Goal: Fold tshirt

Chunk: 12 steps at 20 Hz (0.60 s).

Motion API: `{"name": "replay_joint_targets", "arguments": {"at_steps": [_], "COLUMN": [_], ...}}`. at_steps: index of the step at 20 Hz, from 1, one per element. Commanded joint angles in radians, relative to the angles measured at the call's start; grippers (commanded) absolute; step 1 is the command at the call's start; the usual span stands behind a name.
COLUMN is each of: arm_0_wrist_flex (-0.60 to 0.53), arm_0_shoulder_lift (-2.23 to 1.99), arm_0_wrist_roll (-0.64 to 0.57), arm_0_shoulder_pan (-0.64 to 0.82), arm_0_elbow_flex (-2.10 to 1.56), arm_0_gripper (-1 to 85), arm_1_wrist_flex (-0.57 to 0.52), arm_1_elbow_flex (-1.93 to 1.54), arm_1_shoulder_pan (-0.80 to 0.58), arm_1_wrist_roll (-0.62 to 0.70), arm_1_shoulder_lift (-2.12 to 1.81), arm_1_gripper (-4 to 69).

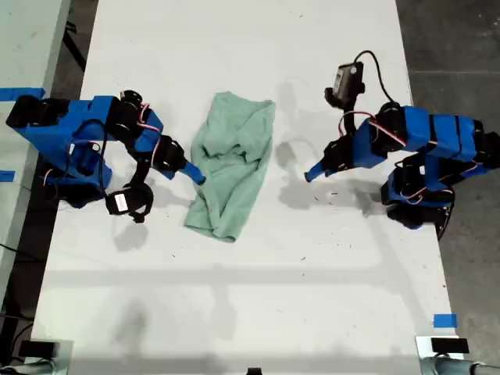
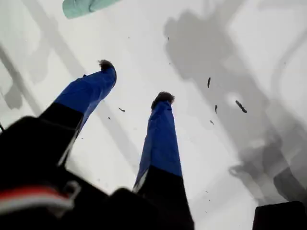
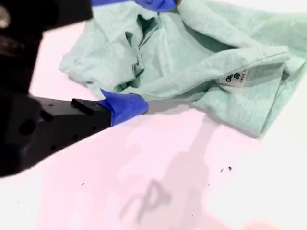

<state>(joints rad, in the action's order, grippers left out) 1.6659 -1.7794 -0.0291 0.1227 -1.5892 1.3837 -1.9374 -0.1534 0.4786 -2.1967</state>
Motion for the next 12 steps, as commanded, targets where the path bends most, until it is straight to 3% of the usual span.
{"name": "replay_joint_targets", "arguments": {"at_steps": [1,4,12], "arm_0_wrist_flex": [0.0,-0.063,-0.201], "arm_0_shoulder_lift": [-0.137,-0.218,-0.279], "arm_0_wrist_roll": [0.06,0.081,0.041], "arm_0_shoulder_pan": [-0.015,-0.043,-0.054], "arm_0_elbow_flex": [-0.089,-0.184,-0.33], "arm_0_gripper": [30.6,30.0,28.0], "arm_1_wrist_flex": [-0.043,-0.103,-0.087], "arm_1_elbow_flex": [0.086,0.198,0.799], "arm_1_shoulder_pan": [0.051,0.126,0.27], "arm_1_wrist_roll": [-0.023,-0.067,-0.153], "arm_1_shoulder_lift": [0.008,0.155,0.744], "arm_1_gripper": [20.0,22.6,22.9]}}
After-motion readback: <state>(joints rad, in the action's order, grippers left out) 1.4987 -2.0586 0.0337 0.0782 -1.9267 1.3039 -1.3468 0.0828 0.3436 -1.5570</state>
